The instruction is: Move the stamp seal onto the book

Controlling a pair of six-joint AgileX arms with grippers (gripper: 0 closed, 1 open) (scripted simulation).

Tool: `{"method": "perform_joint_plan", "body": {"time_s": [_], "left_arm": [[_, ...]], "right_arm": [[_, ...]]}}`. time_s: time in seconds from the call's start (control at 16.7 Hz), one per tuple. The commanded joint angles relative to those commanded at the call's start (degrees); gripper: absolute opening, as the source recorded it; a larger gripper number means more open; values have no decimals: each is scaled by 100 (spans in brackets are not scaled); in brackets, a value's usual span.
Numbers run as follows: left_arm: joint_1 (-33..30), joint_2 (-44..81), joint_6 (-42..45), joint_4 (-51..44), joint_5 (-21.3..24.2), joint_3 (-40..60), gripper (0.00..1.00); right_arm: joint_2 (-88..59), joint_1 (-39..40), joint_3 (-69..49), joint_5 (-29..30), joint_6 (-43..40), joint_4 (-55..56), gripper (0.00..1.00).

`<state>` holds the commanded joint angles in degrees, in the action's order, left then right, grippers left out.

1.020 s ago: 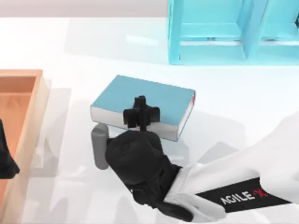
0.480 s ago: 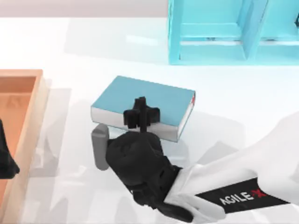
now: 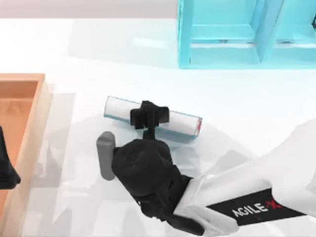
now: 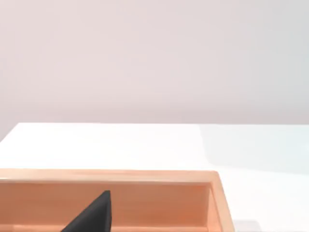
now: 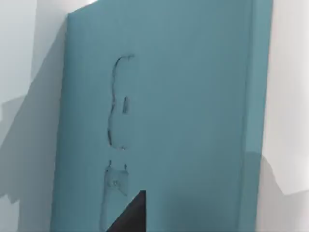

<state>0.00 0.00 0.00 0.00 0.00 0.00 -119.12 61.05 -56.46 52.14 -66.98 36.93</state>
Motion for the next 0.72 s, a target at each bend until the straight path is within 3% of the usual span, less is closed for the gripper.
{"method": "perform_joint_plan", "body": {"time_s": [0.72], "left_arm": [[0,0,0,0,0,0,100]], "right_arm": [[20,156,61,181,171,-224,100]]}}
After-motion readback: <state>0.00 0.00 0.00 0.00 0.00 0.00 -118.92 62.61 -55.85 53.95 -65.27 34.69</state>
